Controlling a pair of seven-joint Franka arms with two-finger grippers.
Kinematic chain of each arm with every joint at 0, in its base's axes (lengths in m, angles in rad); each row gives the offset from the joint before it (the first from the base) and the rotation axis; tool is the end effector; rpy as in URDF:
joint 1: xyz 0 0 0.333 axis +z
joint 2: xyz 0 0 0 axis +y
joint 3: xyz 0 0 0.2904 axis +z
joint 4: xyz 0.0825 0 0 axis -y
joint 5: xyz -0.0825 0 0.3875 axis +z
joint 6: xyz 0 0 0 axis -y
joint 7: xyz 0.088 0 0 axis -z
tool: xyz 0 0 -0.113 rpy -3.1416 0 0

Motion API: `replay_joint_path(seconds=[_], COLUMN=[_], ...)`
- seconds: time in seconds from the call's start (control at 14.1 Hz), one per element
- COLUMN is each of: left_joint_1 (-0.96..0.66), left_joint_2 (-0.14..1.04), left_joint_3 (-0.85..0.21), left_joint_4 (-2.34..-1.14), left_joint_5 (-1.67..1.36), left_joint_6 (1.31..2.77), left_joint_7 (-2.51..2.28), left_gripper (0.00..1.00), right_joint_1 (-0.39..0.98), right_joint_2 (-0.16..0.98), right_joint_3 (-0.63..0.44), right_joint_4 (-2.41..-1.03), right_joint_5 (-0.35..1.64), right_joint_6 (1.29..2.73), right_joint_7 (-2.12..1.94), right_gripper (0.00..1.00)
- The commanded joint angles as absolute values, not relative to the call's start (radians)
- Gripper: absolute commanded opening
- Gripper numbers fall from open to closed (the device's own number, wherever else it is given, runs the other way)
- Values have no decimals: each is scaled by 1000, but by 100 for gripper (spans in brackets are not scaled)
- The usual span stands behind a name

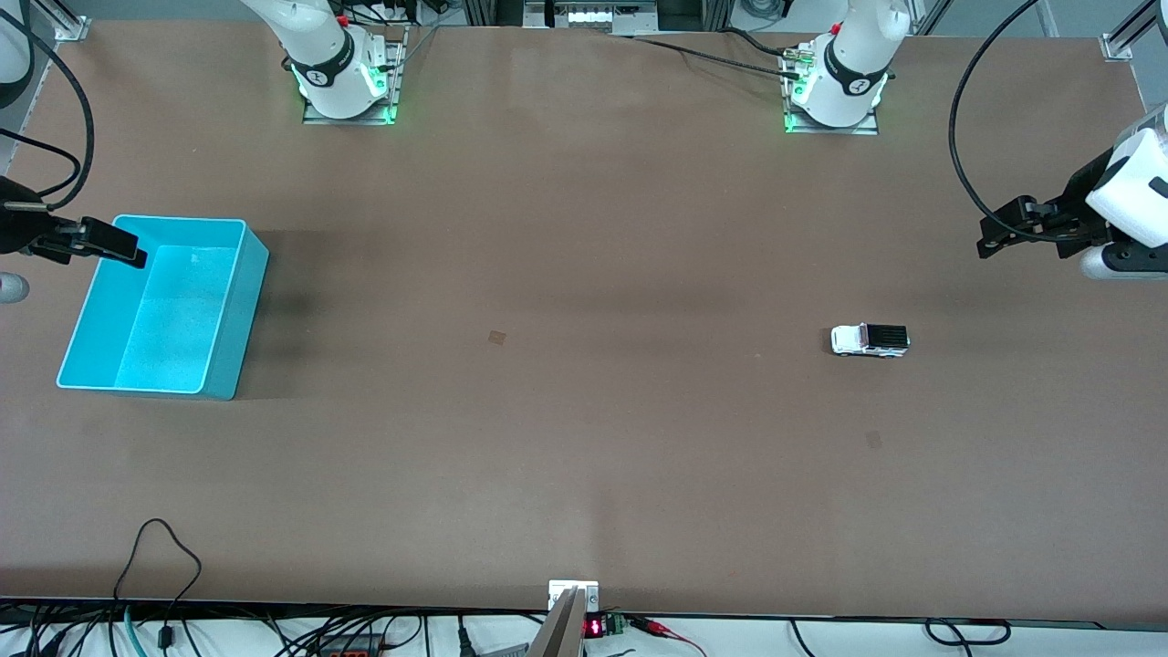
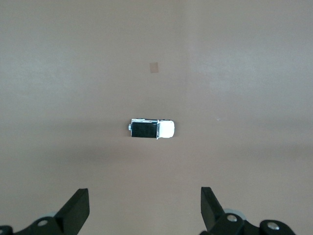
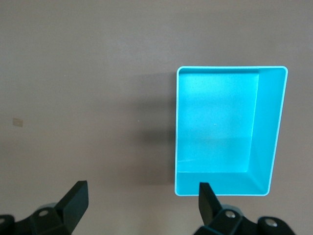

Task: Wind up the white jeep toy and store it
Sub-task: 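Move the left gripper down over the white toy jeep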

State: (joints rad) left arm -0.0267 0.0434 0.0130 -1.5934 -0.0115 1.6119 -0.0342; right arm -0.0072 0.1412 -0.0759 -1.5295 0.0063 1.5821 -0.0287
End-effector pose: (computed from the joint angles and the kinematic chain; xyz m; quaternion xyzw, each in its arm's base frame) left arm 0.5722 -0.0092 0.5612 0.9999 0.0106 -0.0126 0.0052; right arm 0.5921 -0.0460 0.5322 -0.9987 0.0272 0.0441 0.0003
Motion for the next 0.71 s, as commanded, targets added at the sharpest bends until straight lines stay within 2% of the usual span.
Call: replay_joint_path(seconds=[0.0,0.35,0.64], left_joint_1=[-23,-26,-35], left_joint_2=[12,32,58], left_joint_3=[12,8,5], left_joint_4=[-1634,-1663,-1845], left_joint_5=[-31,-29,-29], left_joint_6=[1614,1640,1846], left_joint_7=[-14,-14,-11], left_gripper=[100,100,100], right_joint_1=[-14,-14,-14], right_joint_2=[126,127,127], right_joint_3=[-72,-72,-72], right_joint_4=[-1534,-1534,-1534], right_joint_5=[25,25,25], right_joint_6=[1568,1568,1568], right_joint_7=[-25,-25,-25], right_gripper=[100,100,100])
